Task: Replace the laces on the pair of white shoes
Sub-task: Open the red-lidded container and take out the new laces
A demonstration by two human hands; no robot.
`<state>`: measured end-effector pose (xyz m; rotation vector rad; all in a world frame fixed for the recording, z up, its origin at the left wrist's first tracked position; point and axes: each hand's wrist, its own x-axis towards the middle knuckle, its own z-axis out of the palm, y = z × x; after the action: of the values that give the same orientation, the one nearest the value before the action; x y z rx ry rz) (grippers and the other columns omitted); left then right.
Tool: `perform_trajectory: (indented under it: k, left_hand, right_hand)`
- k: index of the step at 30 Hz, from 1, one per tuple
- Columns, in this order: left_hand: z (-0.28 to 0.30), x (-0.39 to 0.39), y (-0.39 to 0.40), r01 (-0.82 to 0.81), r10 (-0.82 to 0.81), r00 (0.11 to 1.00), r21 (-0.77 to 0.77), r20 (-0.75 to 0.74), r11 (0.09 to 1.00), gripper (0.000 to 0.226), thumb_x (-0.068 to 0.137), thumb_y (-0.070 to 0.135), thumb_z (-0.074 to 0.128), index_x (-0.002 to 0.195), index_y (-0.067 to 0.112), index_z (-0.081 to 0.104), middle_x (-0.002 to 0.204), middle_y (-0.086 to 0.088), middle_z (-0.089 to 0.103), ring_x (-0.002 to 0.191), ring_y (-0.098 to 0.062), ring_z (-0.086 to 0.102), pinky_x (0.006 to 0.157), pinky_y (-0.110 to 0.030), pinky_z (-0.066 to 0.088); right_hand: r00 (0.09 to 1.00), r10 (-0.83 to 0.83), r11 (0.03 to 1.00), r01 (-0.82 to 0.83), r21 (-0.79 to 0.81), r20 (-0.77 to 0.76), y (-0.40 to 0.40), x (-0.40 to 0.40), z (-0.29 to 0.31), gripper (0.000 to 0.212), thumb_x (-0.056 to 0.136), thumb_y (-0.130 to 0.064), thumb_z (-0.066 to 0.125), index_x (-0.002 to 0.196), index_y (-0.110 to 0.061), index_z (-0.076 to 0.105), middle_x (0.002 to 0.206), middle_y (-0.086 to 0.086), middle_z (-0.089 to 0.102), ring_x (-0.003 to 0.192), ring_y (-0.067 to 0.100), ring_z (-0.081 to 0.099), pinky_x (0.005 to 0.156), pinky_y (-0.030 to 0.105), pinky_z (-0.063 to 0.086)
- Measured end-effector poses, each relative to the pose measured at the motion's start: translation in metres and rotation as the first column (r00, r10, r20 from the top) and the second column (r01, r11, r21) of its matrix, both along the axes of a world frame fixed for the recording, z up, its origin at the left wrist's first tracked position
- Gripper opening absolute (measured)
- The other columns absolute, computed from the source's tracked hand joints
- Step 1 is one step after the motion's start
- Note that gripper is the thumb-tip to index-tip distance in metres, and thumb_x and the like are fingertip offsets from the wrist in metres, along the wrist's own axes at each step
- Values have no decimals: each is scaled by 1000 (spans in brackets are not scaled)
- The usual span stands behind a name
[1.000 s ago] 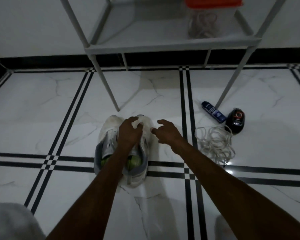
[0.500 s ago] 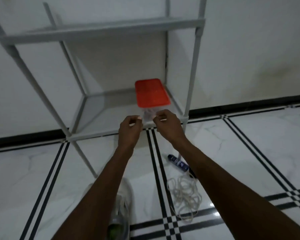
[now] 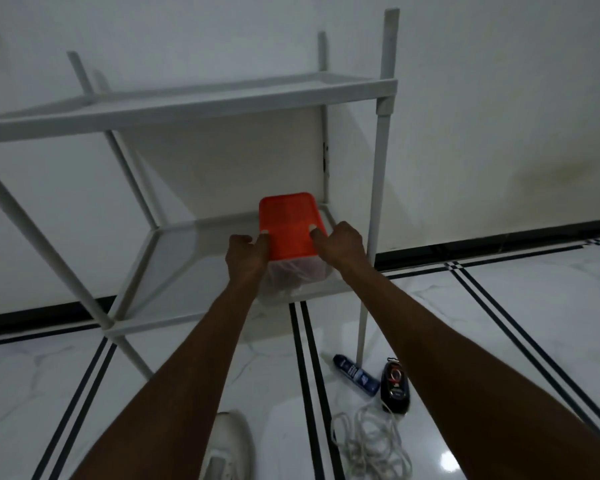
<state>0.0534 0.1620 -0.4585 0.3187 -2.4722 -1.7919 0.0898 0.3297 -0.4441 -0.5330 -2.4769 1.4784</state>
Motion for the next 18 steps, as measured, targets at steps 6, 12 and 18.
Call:
perform_trajectory:
  k: [6, 12, 18]
  left_hand:
    - [15, -19, 9, 156, -203, 973, 330, 113, 931, 24, 105, 17, 46, 117, 2, 60, 102, -12, 69, 80, -20, 66, 64, -31, 57]
    - [34, -8, -10, 104, -140, 988, 373, 70, 922, 28, 105, 15, 42, 121, 6, 63, 120, -16, 69, 101, -29, 68, 96, -46, 56]
    - [37, 51, -71, 108, -95, 994, 365, -52, 925, 36, 100, 26, 52, 133, 14, 59, 120, -9, 72, 105, -26, 72, 96, -49, 57]
  right_hand:
    - [987, 137, 925, -96, -368, 86, 11, -34, 11, 53, 97, -40, 58, 136, -4, 49, 124, 15, 63, 91, 21, 65, 71, 33, 57]
    - [985, 170, 894, -148, -422, 14, -5, -20, 41, 18, 100, -19, 54, 110, -7, 64, 94, 7, 68, 75, 14, 65, 57, 27, 58]
    - [969, 183, 898, -233, -373, -164, -45, 34, 54, 20, 95, -27, 64, 102, -8, 70, 90, 6, 73, 76, 15, 69, 63, 34, 62]
